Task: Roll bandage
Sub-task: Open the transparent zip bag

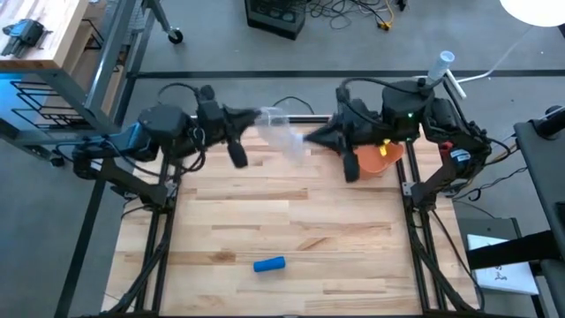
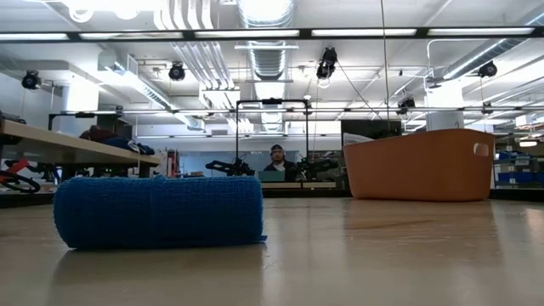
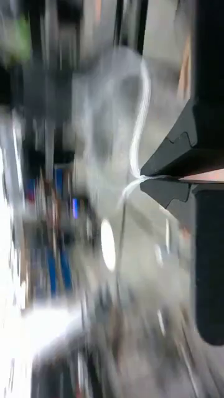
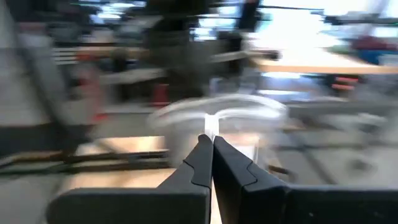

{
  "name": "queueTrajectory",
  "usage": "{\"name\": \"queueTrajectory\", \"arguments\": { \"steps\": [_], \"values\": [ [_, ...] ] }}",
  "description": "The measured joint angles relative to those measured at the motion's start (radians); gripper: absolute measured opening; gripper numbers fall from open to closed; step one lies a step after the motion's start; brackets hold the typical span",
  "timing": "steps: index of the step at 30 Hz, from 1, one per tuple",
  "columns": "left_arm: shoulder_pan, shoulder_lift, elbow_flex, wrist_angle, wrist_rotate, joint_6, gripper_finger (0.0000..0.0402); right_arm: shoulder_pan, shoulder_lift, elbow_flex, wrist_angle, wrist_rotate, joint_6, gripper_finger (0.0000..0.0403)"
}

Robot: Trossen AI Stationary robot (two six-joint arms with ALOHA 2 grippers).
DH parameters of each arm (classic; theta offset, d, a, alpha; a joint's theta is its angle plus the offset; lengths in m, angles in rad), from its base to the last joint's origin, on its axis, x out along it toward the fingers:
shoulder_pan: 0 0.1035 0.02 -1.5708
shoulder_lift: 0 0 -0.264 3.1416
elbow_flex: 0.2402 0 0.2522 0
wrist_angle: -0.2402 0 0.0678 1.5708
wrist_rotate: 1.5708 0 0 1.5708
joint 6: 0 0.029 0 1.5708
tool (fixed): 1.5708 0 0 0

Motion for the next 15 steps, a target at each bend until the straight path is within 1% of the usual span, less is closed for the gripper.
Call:
{"name": "queueTrajectory", "arguments": {
  "steps": [1, 2, 3, 5, 7, 9, 10, 11, 12, 13, 14, 15],
  "values": [
    [0.000, -0.003, 0.000, -0.002, -0.079, 0.012, 0.0000, 0.002, 0.000, 0.000, 0.001, -0.070, -0.001, 0.0000],
    [0.001, -0.008, 0.000, -0.003, -0.137, 0.025, 0.0000, 0.004, 0.000, 0.000, 0.002, -0.133, 0.001, 0.0000],
    [0.001, -0.012, 0.000, 0.001, -0.162, 0.035, 0.0000, 0.005, 0.000, 0.000, 0.002, -0.177, 0.009, 0.0000],
    [0.004, -0.018, 0.000, 0.035, -0.126, 0.051, 0.0000, 0.005, 0.000, 0.000, -0.005, -0.197, 0.030, 0.0000],
    [0.006, -0.022, 0.000, 0.075, 0.018, 0.059, 0.0000, 0.004, -0.001, 0.000, -0.027, -0.135, 0.050, 0.0000],
    [0.007, -0.022, 0.002, 0.091, 0.200, 0.059, 0.0000, 0.004, -0.002, 0.000, -0.051, -0.018, 0.065, 0.0000],
    [0.007, -0.017, 0.002, 0.091, 0.267, 0.058, 0.0000, 0.005, -0.002, 0.000, -0.066, 0.051, 0.074, 0.0000],
    [0.007, -0.012, 0.002, 0.087, 0.293, 0.052, 0.0000, 0.004, -0.002, 0.000, -0.078, 0.113, 0.078, 0.0000],
    [0.005, -0.005, 0.001, 0.073, 0.280, 0.045, 0.0000, 0.004, -0.002, 0.000, -0.081, 0.153, 0.079, 0.0000],
    [0.005, -0.001, 0.001, 0.053, 0.236, 0.042, 0.0000, 0.003, -0.002, 0.000, -0.076, 0.168, 0.079, 0.0000],
    [0.005, 0.001, 0.000, 0.032, 0.173, 0.041, 0.0000, 0.002, -0.002, 0.000, -0.072, 0.159, 0.072, 0.0000],
    [0.006, 0.001, 0.000, 0.015, 0.096, 0.039, 0.0000, 0.002, -0.002, 0.000, -0.067, 0.128, 0.060, 0.0000]
  ]
}}
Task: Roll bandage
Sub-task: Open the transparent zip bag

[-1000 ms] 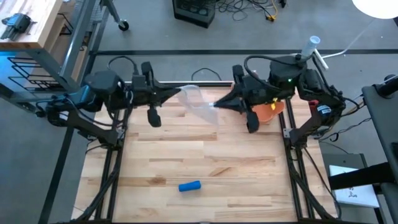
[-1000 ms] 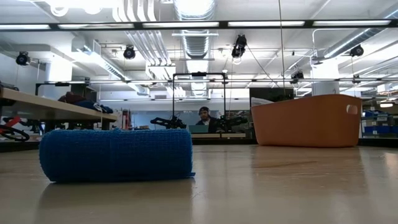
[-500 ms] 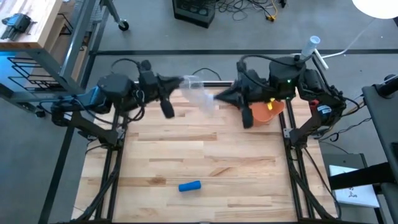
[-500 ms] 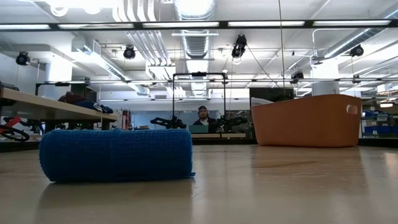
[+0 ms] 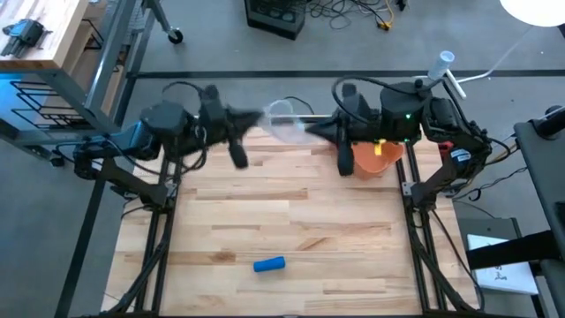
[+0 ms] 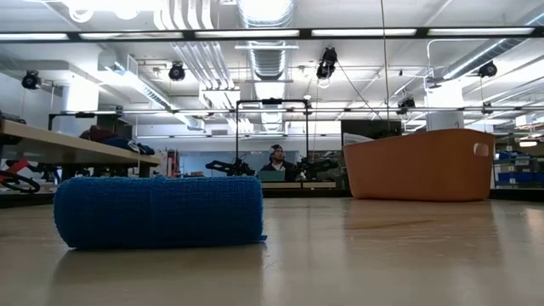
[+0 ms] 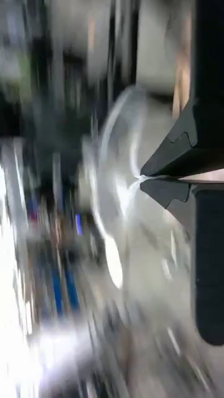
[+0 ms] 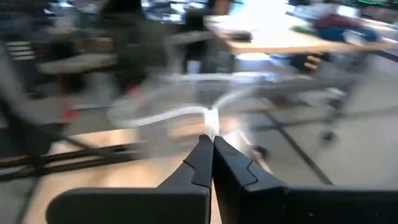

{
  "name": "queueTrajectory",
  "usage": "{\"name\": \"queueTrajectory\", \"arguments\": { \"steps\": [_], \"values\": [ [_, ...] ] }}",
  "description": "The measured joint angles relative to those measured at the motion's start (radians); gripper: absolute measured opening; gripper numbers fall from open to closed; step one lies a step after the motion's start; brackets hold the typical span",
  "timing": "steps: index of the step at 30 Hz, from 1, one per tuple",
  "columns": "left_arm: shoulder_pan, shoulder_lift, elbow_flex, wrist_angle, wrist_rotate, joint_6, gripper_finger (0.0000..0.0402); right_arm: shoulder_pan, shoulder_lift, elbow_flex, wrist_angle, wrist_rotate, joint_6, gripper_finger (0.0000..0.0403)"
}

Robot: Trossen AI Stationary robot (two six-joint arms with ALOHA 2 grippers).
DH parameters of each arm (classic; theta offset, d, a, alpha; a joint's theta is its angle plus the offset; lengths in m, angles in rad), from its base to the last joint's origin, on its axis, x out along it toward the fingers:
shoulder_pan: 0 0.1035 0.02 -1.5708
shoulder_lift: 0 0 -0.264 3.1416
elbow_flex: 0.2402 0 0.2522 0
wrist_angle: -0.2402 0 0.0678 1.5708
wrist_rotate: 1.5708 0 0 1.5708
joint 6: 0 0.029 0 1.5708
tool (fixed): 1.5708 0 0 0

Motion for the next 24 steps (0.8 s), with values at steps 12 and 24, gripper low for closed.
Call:
{"name": "queueTrajectory", "arguments": {
  "steps": [12, 24],
  "values": [
    [0.031, 0.004, 0.001, 0.004, -0.014, -0.037, 0.0000, -0.002, -0.001, 0.000, 0.026, -0.036, 0.012, 0.0000],
    [0.052, 0.015, 0.001, 0.050, -0.103, -0.108, 0.0000, -0.004, 0.004, 0.000, -0.004, -0.132, 0.027, 0.0000]
  ]
}}
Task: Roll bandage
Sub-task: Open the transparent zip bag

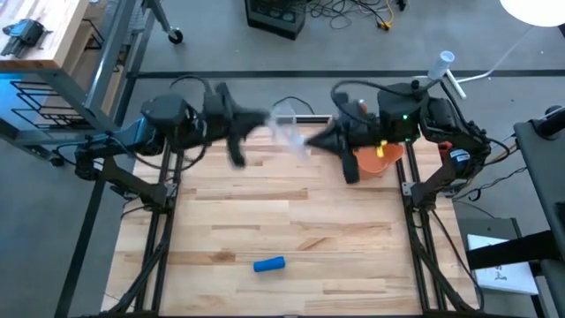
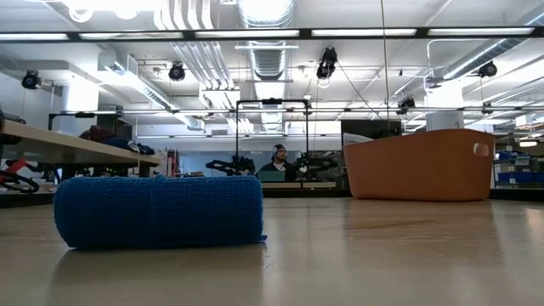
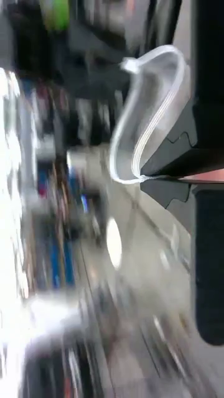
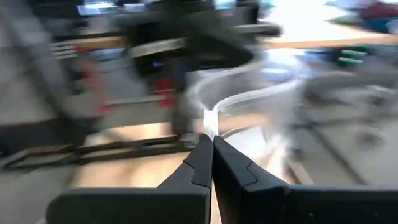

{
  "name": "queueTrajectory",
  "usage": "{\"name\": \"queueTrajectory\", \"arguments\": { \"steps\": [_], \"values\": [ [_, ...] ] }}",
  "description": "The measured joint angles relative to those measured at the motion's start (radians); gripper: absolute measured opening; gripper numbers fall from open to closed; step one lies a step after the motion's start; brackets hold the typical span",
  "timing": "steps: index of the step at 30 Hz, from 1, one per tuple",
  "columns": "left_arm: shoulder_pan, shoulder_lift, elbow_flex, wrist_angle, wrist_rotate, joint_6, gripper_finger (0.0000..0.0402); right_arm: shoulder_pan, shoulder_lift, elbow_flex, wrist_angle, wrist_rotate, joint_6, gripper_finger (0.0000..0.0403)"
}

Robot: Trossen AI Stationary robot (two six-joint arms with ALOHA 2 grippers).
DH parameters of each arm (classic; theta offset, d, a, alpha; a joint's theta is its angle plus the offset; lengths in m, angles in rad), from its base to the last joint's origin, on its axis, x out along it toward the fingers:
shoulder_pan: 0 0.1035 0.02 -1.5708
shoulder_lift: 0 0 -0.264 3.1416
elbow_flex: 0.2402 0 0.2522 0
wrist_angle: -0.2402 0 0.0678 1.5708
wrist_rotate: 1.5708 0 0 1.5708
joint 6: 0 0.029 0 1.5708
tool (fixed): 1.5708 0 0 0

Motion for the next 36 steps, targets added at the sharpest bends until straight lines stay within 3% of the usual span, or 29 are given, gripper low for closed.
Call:
{"name": "queueTrajectory", "arguments": {
  "steps": [3, 4, 5, 6, 8, 10, 11, 14, 16, 18, 19, 22, 24, 28, 31, 36],
  "values": [
    [0.011, -0.001, 0.000, 0.036, 0.350, 0.037, 0.0000, 0.004, 0.001, 0.000, 0.001, -0.172, -0.028, 0.0000],
    [0.010, 0.006, 0.000, 0.036, 0.451, 0.058, 0.0000, 0.005, 0.002, 0.000, -0.007, -0.165, -0.030, 0.0000],
    [0.008, 0.012, 0.000, 0.035, 0.483, 0.070, 0.0000, 0.004, 0.002, 0.000, -0.018, -0.121, -0.023, 0.0000],
    [0.008, 0.014, 0.000, 0.026, 0.455, 0.071, 0.0000, 0.002, 0.002, 0.000, -0.032, -0.045, -0.004, 0.0000],
    [0.011, 0.017, -0.001, -0.011, 0.260, 0.053, 0.0000, -0.003, 0.001, 0.000, -0.060, 0.121, 0.031, 0.0000],
    [0.016, 0.017, -0.001, -0.037, 0.065, 0.016, 0.0000, -0.003, -0.001, 0.000, -0.069, 0.177, 0.049, 0.0000],
    [0.020, 0.016, 0.000, -0.045, 0.033, 0.001, 0.0000, -0.002, -0.002, 0.000, -0.062, 0.150, 0.046, 0.0000],
    [0.027, 0.016, 0.000, -0.048, 0.095, -0.007, 0.0000, 0.000, -0.002, 0.000, -0.033, -0.067, -0.015, 0.0000],
    [0.026, 0.017, 0.000, -0.077, 0.023, -0.006, 0.0000, 0.000, -0.001, 0.000, -0.010, -0.204, -0.036, 0.0000],
    [0.028, 0.017, 0.000, -0.080, -0.028, -0.028, 0.0000, 0.000, -0.001, 0.000, -0.010, -0.203, -0.034, 0.0000],
    [0.030, 0.017, 0.000, -0.065, 0.007, -0.027, 0.0000, 0.000, -0.003, 0.000, -0.017, -0.145, -0.017, 0.0000],
    [0.029, 0.017, 0.000, 0.018, 0.320, 0.036, 0.0000, -0.001, -0.010, 0.000, -0.086, 0.128, 0.033, 0.0000],
    [0.023, 0.028, 0.001, 0.022, 0.370, 0.066, 0.0000, -0.004, -0.012, 0.000, -0.098, 0.231, 0.036, 0.0000],
    [0.033, 0.041, -0.001, -0.056, 0.199, 0.040, 0.0000, -0.002, -0.003, 0.000, -0.064, 0.139, 0.010, 0.0000],
    [0.042, 0.056, 0.000, -0.054, 0.247, 0.055, 0.0000, -0.002, 0.005, -0.002, -0.066, 0.091, -0.001, 0.0000],
    [0.043, 0.074, -0.001, -0.084, 0.323, 0.083, 0.0000, -0.003, 0.012, -0.002, -0.059, 0.106, -0.001, 0.0000]
  ]
}}
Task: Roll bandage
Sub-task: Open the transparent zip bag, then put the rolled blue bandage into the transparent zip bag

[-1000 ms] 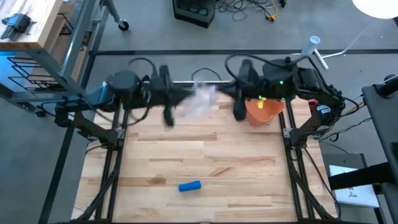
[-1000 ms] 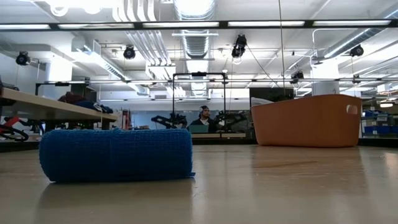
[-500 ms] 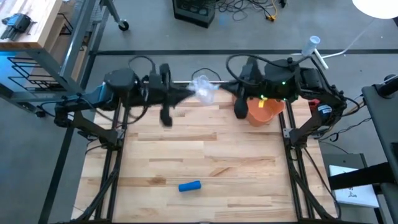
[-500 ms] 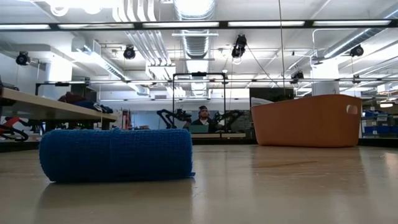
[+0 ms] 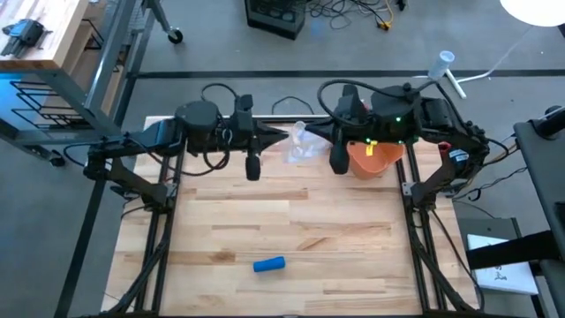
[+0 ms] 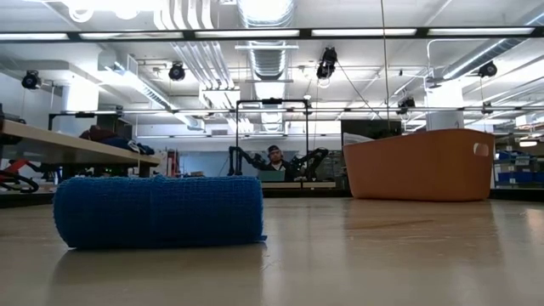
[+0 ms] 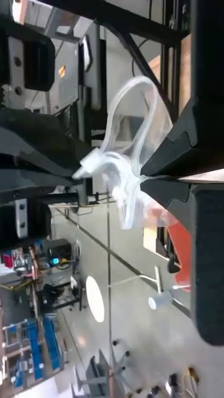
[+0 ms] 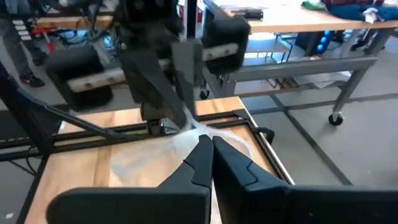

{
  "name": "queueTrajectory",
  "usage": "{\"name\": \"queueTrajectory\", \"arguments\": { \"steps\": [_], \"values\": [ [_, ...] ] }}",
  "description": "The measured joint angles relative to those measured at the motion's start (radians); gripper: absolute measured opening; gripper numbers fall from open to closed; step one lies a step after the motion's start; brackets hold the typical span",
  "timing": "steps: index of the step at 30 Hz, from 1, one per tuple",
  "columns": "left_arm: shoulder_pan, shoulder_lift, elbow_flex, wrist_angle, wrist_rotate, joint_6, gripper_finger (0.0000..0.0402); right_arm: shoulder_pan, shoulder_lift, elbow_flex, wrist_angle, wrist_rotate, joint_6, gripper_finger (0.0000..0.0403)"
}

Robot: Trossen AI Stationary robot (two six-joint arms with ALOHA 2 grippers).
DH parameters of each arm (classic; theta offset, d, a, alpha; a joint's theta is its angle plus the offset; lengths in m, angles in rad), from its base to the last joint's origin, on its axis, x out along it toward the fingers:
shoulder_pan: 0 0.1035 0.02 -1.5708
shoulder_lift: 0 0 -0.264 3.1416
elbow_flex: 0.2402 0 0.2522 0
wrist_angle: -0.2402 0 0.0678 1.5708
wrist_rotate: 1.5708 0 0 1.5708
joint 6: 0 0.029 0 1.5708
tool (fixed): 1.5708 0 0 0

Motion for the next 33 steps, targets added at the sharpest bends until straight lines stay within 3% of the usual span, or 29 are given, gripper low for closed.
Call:
{"name": "queueTrajectory", "arguments": {
  "steps": [14, 27, 33],
  "values": [
    [-0.002, -0.024, 0.000, -0.015, -0.005, 0.029, 0.0000, 0.000, -0.034, 0.001, -0.061, 0.015, -0.024, 0.0006],
    [0.011, -0.057, 0.001, -0.189, -0.019, -0.006, 0.0000, 0.016, -0.076, 0.001, -0.221, 0.015, 0.047, 0.0136],
    [0.018, -0.087, -0.002, -0.290, -0.036, -0.026, 0.0000, 0.056, -0.077, -0.036, -0.295, 0.001, 0.093, 0.0172]
  ]
}}
